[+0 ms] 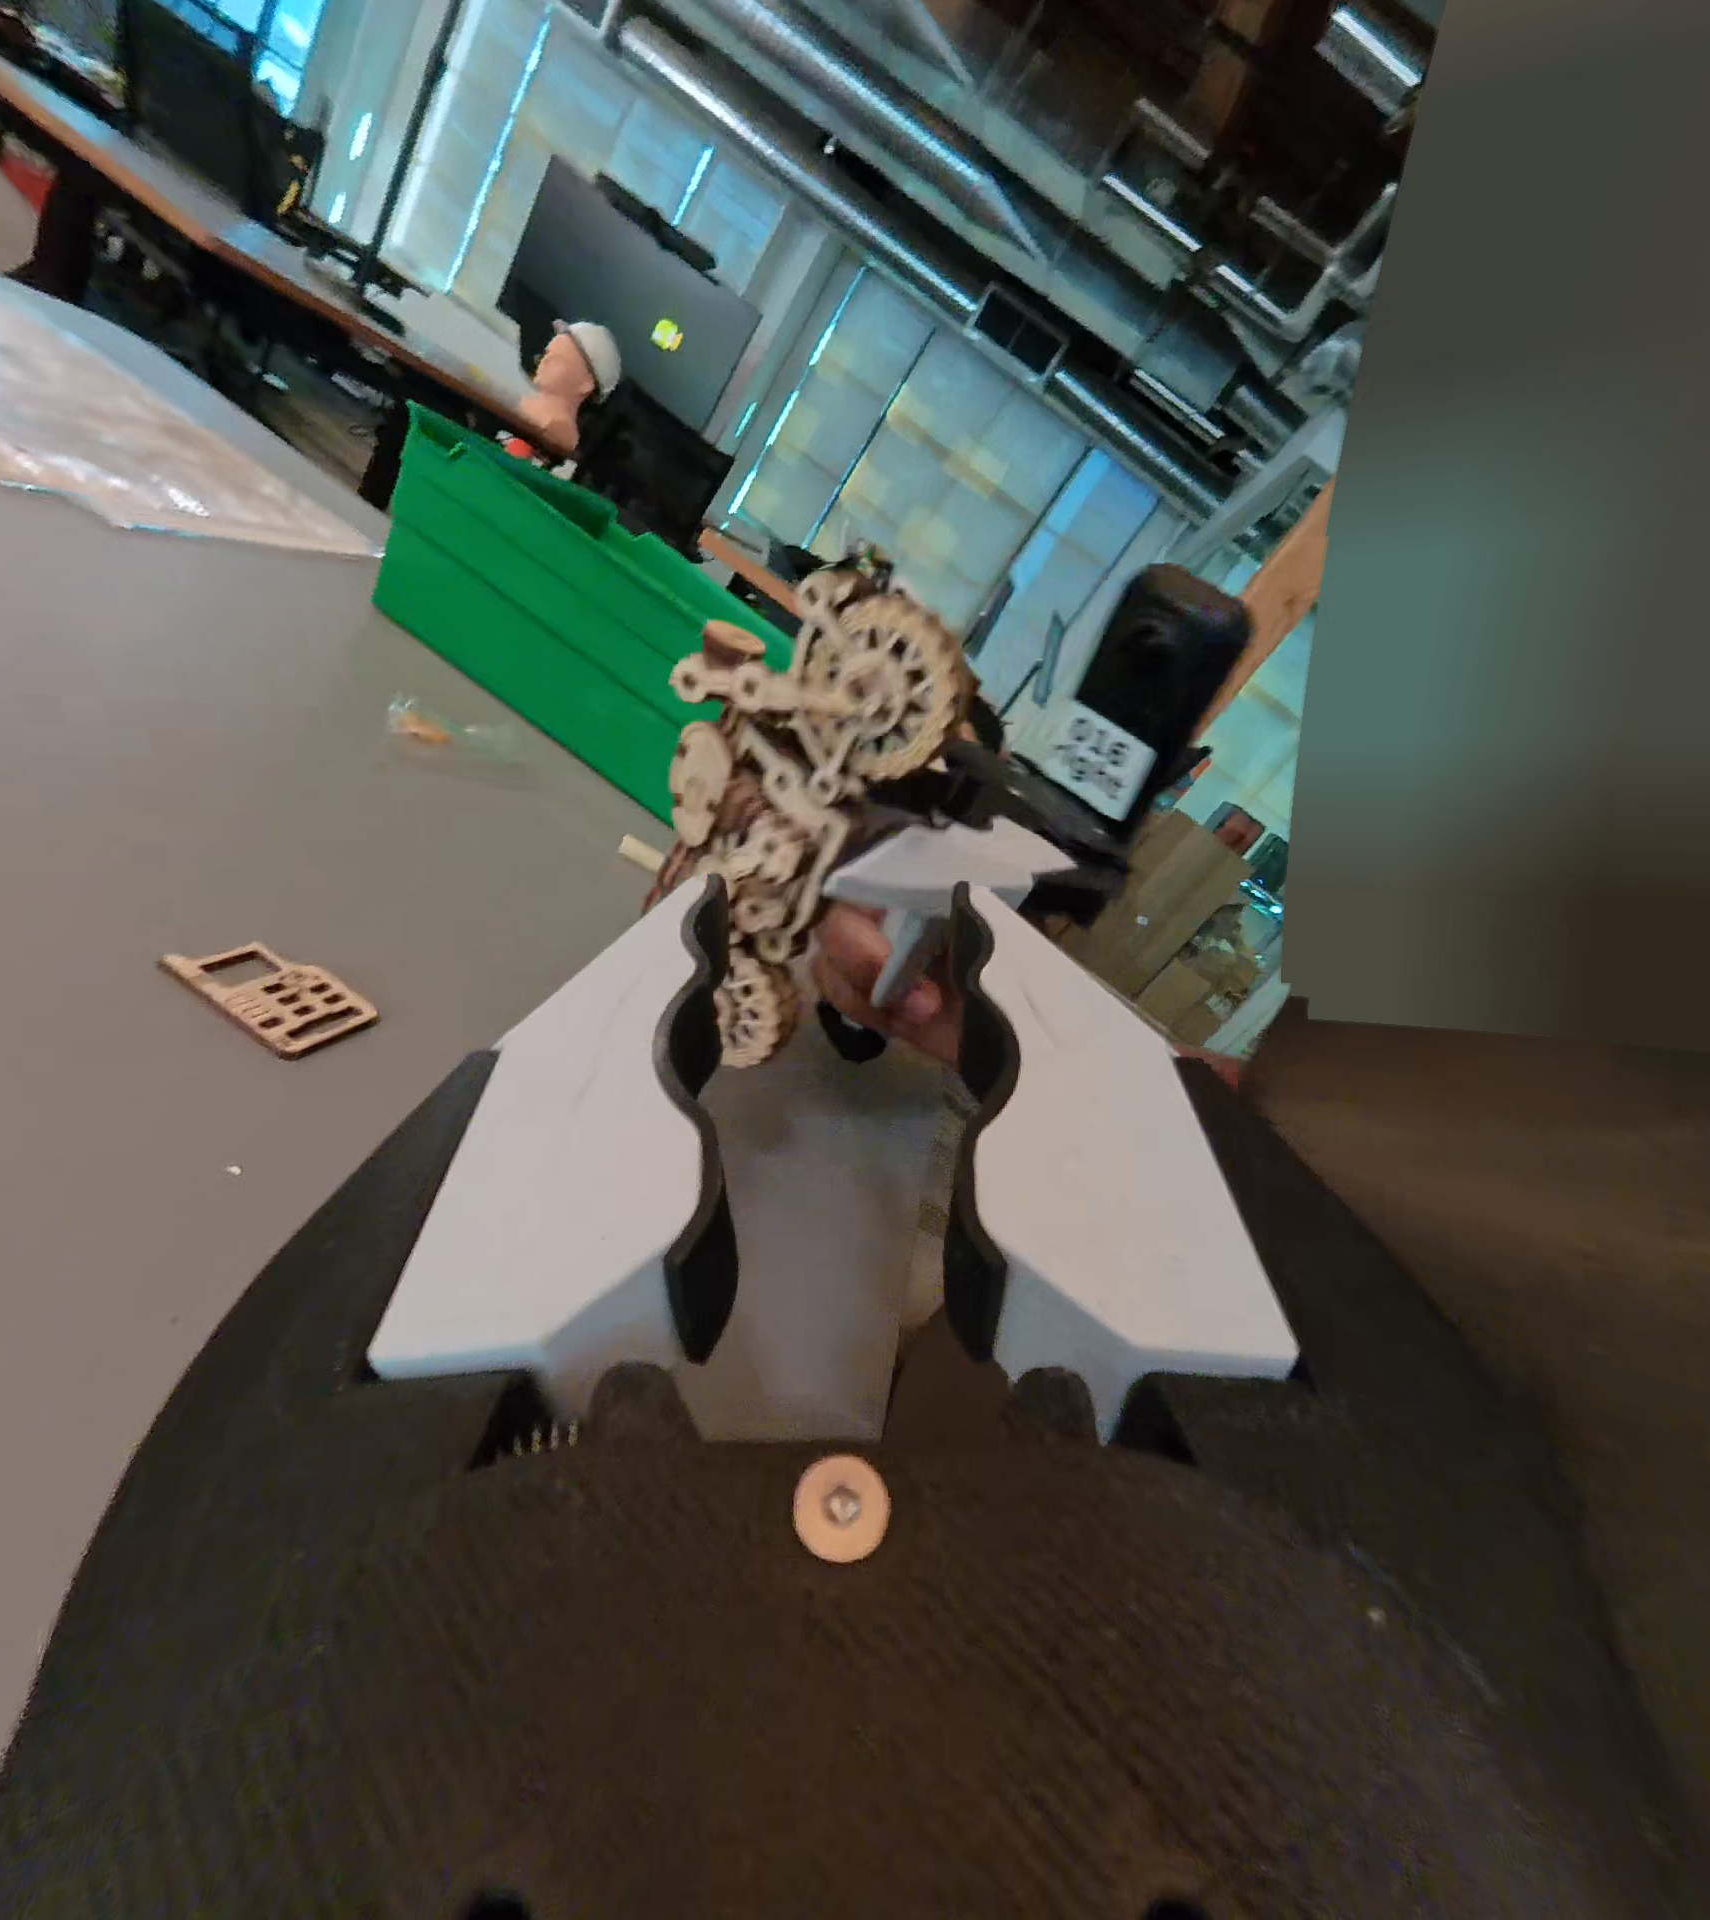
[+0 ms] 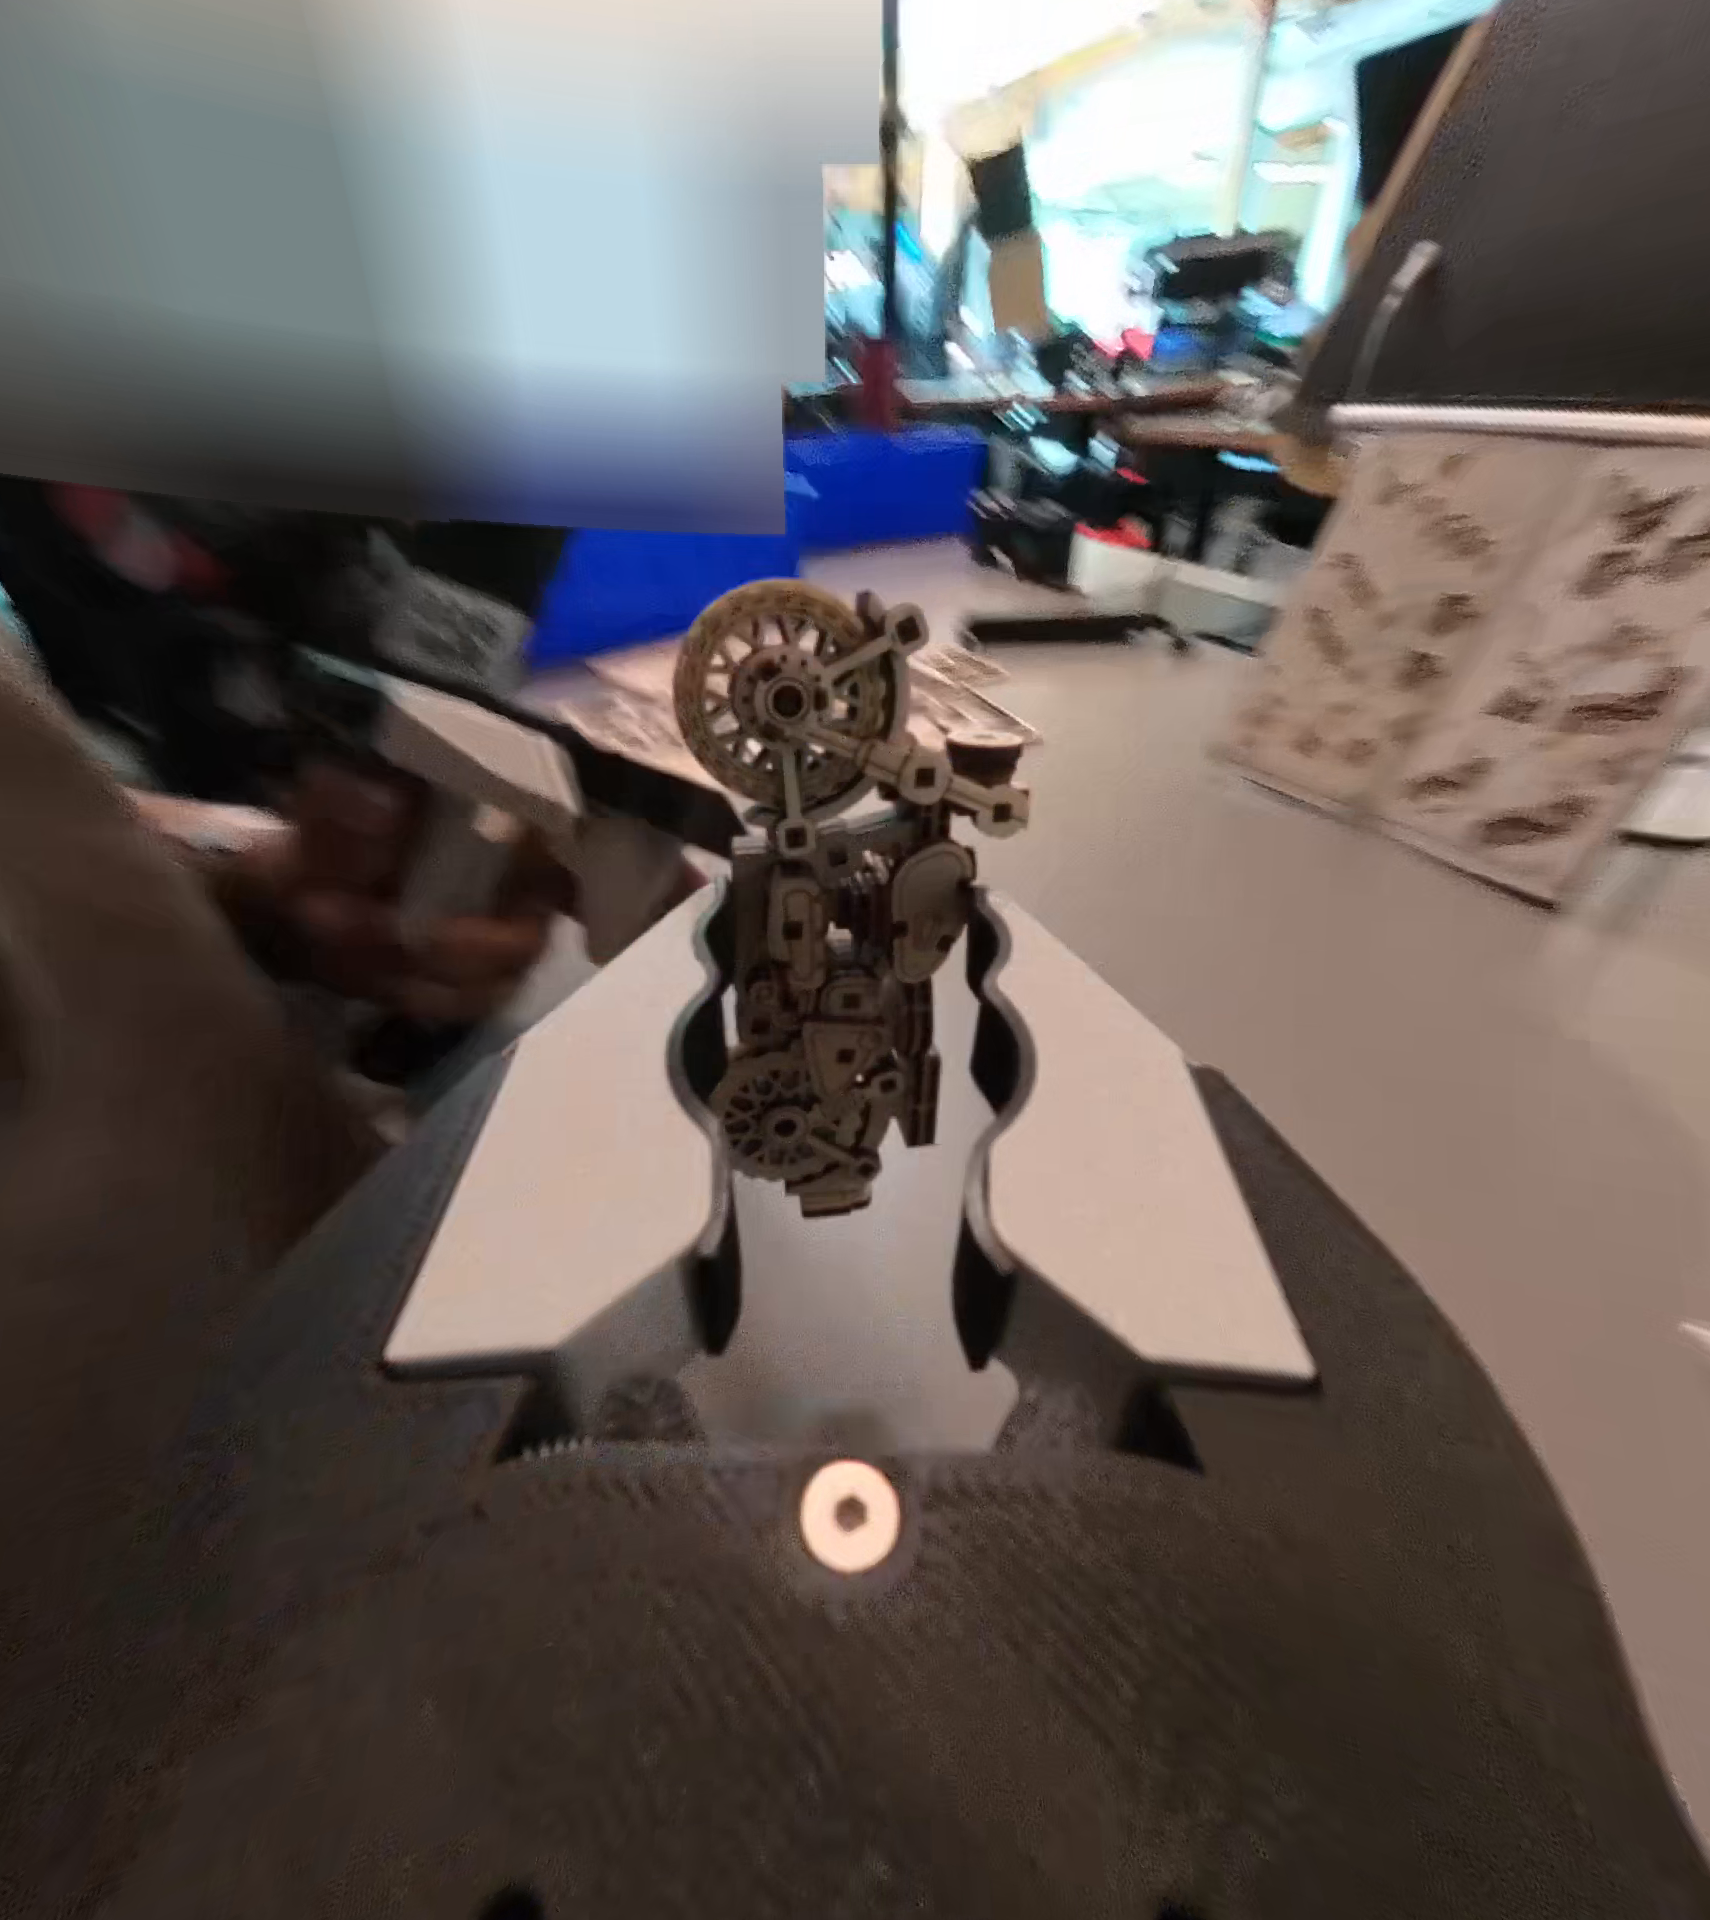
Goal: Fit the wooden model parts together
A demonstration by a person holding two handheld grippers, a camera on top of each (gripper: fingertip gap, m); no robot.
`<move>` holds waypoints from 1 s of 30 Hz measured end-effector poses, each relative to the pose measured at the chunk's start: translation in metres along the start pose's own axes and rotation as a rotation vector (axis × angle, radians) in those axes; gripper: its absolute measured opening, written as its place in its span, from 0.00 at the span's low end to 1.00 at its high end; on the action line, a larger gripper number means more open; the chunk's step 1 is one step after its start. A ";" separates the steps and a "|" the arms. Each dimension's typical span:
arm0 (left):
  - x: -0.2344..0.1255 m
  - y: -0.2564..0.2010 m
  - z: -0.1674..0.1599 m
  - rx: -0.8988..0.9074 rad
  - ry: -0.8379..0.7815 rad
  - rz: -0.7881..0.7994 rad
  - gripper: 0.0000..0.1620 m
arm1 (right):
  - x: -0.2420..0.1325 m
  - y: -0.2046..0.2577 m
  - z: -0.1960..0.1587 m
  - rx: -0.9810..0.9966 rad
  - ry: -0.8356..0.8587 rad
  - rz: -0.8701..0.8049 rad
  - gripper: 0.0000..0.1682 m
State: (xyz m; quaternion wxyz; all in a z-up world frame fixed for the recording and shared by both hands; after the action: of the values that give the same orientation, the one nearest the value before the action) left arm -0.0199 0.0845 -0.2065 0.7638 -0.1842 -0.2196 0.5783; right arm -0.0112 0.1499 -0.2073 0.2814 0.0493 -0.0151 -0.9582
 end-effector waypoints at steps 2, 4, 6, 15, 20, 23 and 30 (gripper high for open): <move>0.002 0.006 -0.003 0.018 0.009 0.073 0.25 | 0.008 -0.005 -0.014 -0.101 0.107 -0.123 0.25; 0.003 0.019 -0.010 0.045 0.052 0.203 0.25 | 0.016 -0.007 -0.023 -0.102 0.176 -0.199 0.25; 0.004 0.026 -0.016 0.076 0.095 0.270 0.26 | 0.021 -0.008 -0.027 -0.101 0.228 -0.250 0.25; 0.006 0.030 -0.021 -0.025 0.100 0.309 0.27 | 0.030 0.012 -0.035 -0.239 0.323 -0.259 0.26; 0.004 0.036 -0.023 -0.065 0.097 0.327 0.16 | 0.032 0.017 -0.037 -0.268 0.336 -0.262 0.26; 0.000 0.041 -0.022 -0.083 0.089 0.340 0.09 | 0.031 0.020 -0.031 -0.230 0.284 -0.240 0.26; -0.007 0.051 -0.019 -0.173 0.067 0.307 0.09 | 0.023 0.010 -0.024 0.039 0.173 -0.139 0.35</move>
State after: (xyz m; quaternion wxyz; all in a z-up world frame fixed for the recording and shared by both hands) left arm -0.0522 0.0910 -0.2505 0.6547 -0.3001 -0.2122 0.6606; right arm -0.0221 0.1287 -0.2328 0.2137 0.1380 -0.0060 -0.9671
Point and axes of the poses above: each gripper's, where its closed fingertips meet, x out along the fingers, z out of its top, y = z × x across the jaws, the point moved 2 cm from there along -x, back along the fingers, and after that the axes turned 2 degrees about x, right-handed, at the moved point
